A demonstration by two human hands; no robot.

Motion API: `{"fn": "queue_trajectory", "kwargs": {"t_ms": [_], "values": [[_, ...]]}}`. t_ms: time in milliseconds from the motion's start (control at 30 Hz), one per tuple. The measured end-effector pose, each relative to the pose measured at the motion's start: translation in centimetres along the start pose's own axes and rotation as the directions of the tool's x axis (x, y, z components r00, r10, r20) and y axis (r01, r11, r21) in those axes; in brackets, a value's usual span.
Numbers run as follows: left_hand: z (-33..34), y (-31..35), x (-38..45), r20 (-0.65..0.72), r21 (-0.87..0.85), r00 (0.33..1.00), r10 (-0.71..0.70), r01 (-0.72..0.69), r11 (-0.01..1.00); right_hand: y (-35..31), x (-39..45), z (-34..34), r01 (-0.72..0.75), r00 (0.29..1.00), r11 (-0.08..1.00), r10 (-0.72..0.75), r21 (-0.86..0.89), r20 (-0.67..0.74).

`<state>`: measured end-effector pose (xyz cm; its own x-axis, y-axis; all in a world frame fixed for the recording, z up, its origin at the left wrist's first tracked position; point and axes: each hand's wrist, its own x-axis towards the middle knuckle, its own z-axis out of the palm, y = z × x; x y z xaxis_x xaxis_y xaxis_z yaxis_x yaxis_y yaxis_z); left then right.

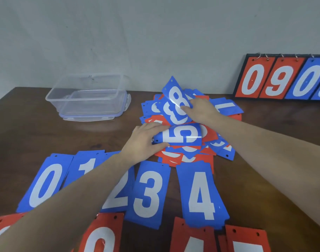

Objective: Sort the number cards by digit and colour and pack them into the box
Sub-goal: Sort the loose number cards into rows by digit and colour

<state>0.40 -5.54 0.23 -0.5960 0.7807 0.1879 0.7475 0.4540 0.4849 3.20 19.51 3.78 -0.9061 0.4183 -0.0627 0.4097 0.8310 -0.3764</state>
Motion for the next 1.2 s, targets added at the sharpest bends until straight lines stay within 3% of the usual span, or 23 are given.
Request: {"fn": "queue_trajectory", "kwargs": {"t_ms": [133, 200, 267, 333, 433, 667, 1000, 1200], "values": [[-1.1, 0.6, 0.6, 0.023, -0.068, 0.997, -0.071, 0.072, 0.995, 0.8, -1.4, -0.5, -0.045, 0.999, 0.996, 0.045, -0.078, -0.002], [-1.8, 1.1, 0.8, 0.046, -0.089, 0.993, -0.111, 0.115, 0.989, 1.1, -2.0, -0.9, -0.019, 0.997, 0.999, 0.022, 0.036, -0.075], [-2.5, 1.6, 1.0, 0.072, -0.189, 0.981, -0.181, 0.192, 0.963, 1.1, -2.9, -1.6, 0.012, 0.989, 0.963, 0.028, 0.269, -0.146], [-3.0, 2.1, 0.8, 0.094, -0.418, 0.957, -0.274, 0.288, 0.862, 1.0, -4.6, -2.4, 0.012, 0.985, 0.876, 0.071, 0.482, -0.154], [-3.5, 2.9, -0.1, 0.146, -0.706, 0.920, -0.363, 0.354, 0.613, 1.2, -7.0, -2.9, -0.031, 0.987, 0.727, 0.129, 0.686, -0.091], [-4.5, 5.2, -2.1, 0.163, -0.904, 0.885, -0.435, 0.311, 0.294, 2.9, -12.0, -2.6, -0.145, 0.985, 0.534, 0.159, 0.833, 0.069], [-5.1, 6.5, -6.8, 0.118, -0.911, 0.839, -0.530, 0.304, 0.279, 6.8, -20.1, -3.4, -0.197, 0.968, 0.553, 0.239, 0.810, 0.072], [-5.9, 6.8, -8.8, 0.143, -0.917, 0.852, -0.504, 0.306, 0.256, 7.0, -23.2, -2.5, -0.222, 0.959, 0.552, 0.274, 0.804, 0.077]]}}
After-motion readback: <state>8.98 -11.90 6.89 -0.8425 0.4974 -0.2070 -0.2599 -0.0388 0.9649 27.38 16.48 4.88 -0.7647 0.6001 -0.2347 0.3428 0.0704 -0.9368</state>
